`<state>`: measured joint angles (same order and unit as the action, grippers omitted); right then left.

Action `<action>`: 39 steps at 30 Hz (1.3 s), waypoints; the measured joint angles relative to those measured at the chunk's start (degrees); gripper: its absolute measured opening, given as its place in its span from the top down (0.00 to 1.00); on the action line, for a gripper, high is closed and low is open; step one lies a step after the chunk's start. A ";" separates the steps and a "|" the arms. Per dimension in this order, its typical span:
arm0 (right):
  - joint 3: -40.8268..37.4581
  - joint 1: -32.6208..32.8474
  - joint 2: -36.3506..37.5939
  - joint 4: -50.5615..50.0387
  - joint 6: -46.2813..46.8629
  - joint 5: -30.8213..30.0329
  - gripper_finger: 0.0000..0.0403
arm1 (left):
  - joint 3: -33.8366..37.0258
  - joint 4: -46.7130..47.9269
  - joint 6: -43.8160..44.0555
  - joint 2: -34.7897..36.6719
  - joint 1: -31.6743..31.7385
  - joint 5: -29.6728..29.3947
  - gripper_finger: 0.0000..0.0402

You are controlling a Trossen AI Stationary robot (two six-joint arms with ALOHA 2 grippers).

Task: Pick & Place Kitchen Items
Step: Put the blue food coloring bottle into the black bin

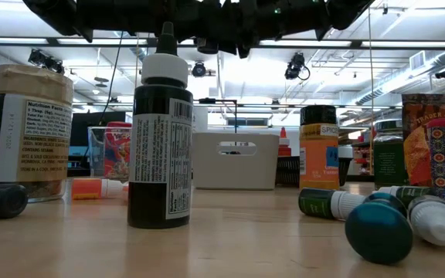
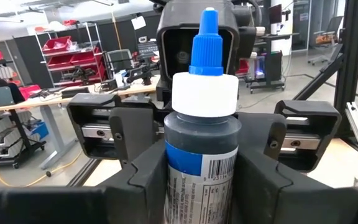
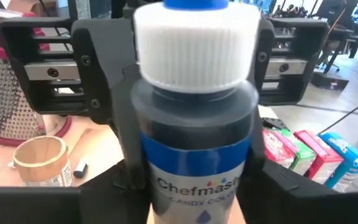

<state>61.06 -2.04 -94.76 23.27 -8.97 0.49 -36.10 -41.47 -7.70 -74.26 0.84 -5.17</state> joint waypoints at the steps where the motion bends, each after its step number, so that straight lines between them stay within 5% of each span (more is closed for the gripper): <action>1: 0.00 0.00 0.00 -0.26 0.03 -0.03 0.47 | 0.02 0.09 0.00 -0.02 0.00 0.01 0.61; 11: 0.02 0.17 4.24 -7.42 1.26 -3.98 0.33 | 0.02 0.27 0.00 -0.02 0.02 -0.38 0.60; 20: -0.07 1.38 11.43 -13.51 1.07 -6.28 0.33 | -0.28 -0.71 0.10 0.18 0.02 -1.62 0.60; 35: 0.11 1.42 12.26 -22.18 4.14 -8.48 0.33 | 0.09 1.93 0.83 -0.04 0.02 -1.81 0.60; 39: 0.10 1.40 12.26 -17.64 1.23 -9.00 0.33 | 0.13 1.99 0.85 -0.10 0.00 -1.85 0.60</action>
<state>61.16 -0.64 -82.50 5.63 -7.74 -8.51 -35.97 -39.48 -6.85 -74.36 0.84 -7.01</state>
